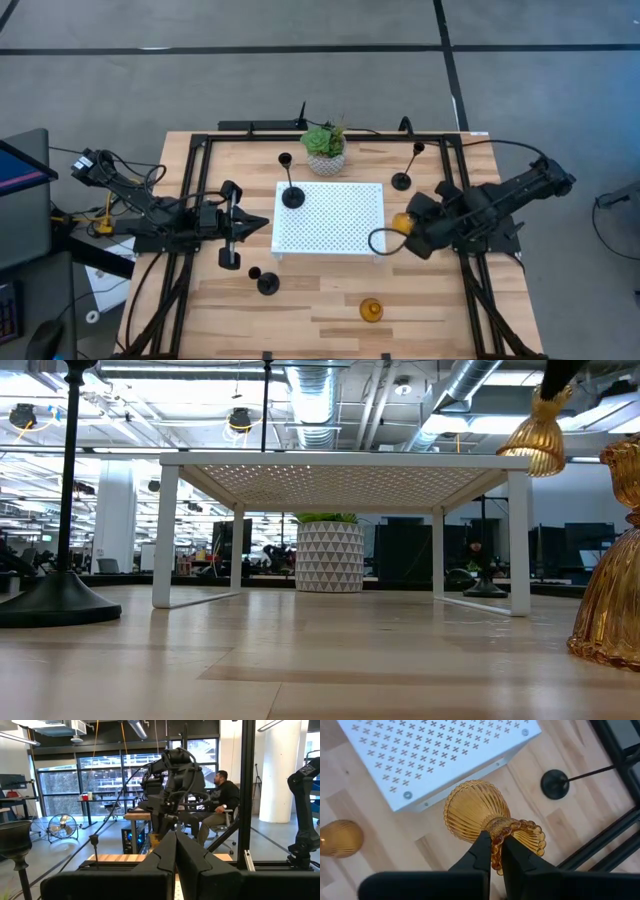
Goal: Pick & Place candle stick holders
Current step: Put the top gold vase on the shelf
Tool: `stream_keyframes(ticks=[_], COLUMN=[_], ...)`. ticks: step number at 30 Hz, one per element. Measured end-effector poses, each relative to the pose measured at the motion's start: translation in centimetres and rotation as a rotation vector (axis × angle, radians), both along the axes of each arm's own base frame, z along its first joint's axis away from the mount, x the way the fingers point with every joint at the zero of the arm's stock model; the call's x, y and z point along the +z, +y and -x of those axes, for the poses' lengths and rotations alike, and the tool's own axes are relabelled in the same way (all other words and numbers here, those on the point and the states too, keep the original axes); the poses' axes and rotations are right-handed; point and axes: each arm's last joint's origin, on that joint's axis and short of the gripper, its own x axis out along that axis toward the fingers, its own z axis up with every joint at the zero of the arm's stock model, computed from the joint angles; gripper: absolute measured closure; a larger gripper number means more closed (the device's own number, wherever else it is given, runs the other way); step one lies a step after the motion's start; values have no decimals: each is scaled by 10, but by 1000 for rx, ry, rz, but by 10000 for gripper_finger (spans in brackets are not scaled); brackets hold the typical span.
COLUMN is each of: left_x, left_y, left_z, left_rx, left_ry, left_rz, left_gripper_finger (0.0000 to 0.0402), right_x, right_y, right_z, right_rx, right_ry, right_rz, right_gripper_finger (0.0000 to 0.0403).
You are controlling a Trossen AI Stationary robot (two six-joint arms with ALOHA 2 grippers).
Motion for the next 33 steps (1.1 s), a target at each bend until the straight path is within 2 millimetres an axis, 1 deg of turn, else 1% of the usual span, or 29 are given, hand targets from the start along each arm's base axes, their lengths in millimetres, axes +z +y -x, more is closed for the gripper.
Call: stream_keyframes(ticks=[4,11,15,24,28,33], left_x=[0,0,0,0,0,0], left_y=[0,0,0,0,0,0], left_z=[0,0,0,0,0,0], left_rx=[0,0,0,0,0,0], left_ry=[0,0,0,0,0,0], left_rz=[0,0,0,0,0,0], left_gripper_finger=[395,395,395,395,395,395], right_x=[3,34,43,42,43,36], right_y=[-8,-22,-32,-52,-59,-63], right_z=[-3,-8,-18,-60,-75,-92], right_rx=[17,58,94,203,250,325], right_ry=[16,-77,-60,74,98,138], right_rz=[13,69,99,175,170,141], right_gripper_finger=[394,394,394,394,394,394])
